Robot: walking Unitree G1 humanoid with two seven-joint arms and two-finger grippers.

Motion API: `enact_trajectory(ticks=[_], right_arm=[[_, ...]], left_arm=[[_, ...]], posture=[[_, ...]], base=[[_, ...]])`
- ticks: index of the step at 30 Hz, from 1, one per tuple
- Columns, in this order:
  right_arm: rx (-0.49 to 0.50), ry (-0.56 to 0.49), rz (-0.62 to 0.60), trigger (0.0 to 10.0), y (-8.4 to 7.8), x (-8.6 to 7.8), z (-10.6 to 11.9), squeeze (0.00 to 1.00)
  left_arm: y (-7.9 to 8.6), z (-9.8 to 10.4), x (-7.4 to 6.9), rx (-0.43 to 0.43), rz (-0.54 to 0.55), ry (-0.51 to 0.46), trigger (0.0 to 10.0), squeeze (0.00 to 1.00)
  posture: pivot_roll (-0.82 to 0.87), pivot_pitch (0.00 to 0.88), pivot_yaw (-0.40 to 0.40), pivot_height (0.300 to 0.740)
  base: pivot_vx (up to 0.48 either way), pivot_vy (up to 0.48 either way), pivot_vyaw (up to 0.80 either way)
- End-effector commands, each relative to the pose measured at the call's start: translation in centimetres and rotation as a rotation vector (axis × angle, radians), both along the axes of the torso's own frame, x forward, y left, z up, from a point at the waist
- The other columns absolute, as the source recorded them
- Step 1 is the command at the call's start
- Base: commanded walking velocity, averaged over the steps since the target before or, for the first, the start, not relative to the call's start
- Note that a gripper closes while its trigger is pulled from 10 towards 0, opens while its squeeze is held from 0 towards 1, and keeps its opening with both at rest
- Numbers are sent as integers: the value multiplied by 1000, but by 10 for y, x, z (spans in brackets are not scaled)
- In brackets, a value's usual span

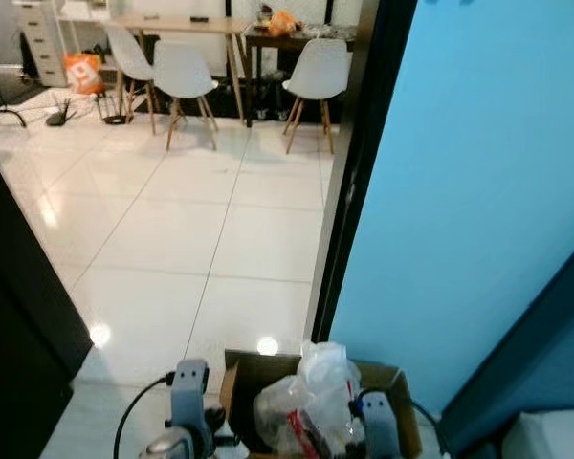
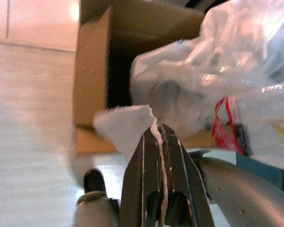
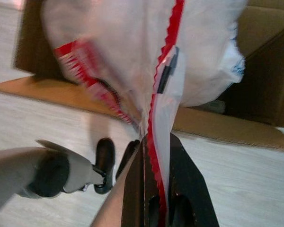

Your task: Clean up the room

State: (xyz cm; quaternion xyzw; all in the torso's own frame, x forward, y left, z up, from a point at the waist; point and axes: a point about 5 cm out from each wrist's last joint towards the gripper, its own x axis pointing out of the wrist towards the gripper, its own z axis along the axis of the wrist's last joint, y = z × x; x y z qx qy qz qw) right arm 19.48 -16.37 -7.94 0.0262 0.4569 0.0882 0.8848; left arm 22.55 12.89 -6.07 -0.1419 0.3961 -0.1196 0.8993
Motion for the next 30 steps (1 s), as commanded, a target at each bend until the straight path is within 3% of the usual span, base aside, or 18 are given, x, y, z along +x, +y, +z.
enact_trajectory(ticks=[1, 11, 18, 26, 30], right_arm=[[-8, 12, -12, 10000, -3, -3, -1, 0], [-21, 33, -18, 10000, -3, -4, -3, 0], [-75, 48, -6, 10000, -6, -5, -3, 0], [-92, 52, -12, 10000, -8, -5, -3, 0], [-103, 52, -5, 10000, -9, -5, -3, 0]], left_arm=[[-5, -1, -2, -3, -32, 1, 10000, 0], [-6, -3, -7, -30, -61, 22, 10000, 0], [-8, -3, -6, -49, -40, 26, 10000, 0], [-9, -2, -6, -54, -67, 18, 10000, 0], [-6, -3, -6, -50, -23, 27, 10000, 0]], posture=[[29, 0, -34, 731], [40, 0, -36, 731], [40, 0, -39, 731], [36, 0, -37, 731], [38, 0, -37, 731]], base=[[0, 0, -750], [0, -363, -63], [0, 0, 0], [0, -363, 0], [0, 0, 0]])
